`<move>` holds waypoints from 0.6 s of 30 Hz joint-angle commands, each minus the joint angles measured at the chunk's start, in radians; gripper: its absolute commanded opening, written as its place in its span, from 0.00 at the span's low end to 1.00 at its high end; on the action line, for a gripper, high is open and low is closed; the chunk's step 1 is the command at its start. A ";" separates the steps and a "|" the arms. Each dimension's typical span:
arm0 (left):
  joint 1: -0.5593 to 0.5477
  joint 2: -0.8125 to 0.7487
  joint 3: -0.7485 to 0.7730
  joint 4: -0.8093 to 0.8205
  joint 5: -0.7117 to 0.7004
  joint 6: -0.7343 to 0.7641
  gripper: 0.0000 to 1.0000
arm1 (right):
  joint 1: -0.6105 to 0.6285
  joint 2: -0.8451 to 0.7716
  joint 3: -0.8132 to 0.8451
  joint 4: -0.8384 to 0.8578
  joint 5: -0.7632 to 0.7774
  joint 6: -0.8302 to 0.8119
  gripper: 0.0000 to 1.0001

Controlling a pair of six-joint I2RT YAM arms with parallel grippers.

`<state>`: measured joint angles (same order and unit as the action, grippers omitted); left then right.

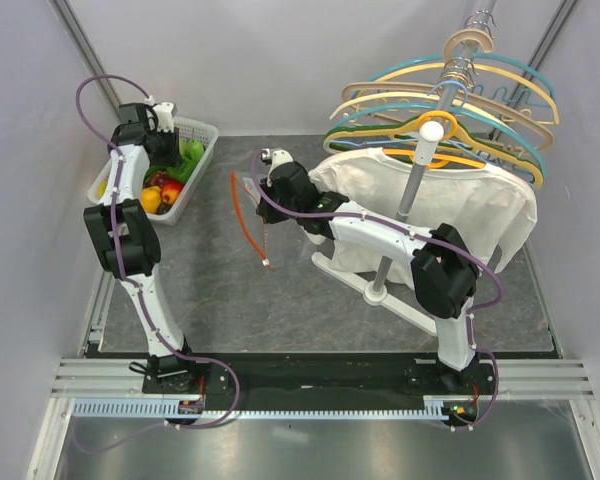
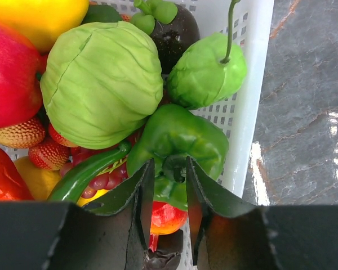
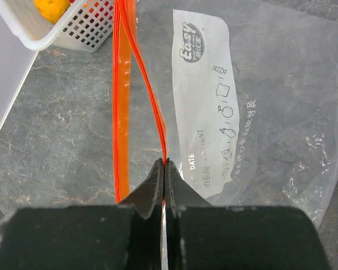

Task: Place the food in the zip-top bag and seal the zipper
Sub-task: Pick up the fake vegetable from the bin.

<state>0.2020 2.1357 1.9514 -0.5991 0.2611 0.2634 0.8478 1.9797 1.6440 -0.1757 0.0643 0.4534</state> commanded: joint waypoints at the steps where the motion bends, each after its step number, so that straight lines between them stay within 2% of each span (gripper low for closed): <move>1: -0.006 0.015 0.044 -0.001 -0.030 0.050 0.36 | -0.006 0.013 0.004 0.033 -0.015 0.014 0.00; 3: -0.007 0.016 0.050 -0.002 -0.033 0.048 0.34 | -0.006 0.015 0.004 0.033 -0.017 0.016 0.00; 6: -0.007 0.018 0.060 -0.004 -0.034 0.048 0.25 | -0.006 0.018 0.007 0.031 -0.020 0.018 0.00; 11: -0.006 0.003 0.067 -0.013 -0.033 0.039 0.03 | -0.007 0.022 0.014 0.030 -0.021 0.025 0.00; 18: -0.004 -0.104 0.055 -0.042 0.016 0.027 0.02 | -0.009 0.034 0.030 0.028 -0.014 0.025 0.00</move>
<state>0.1967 2.1441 1.9762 -0.6235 0.2398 0.2779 0.8459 1.9968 1.6440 -0.1726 0.0555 0.4679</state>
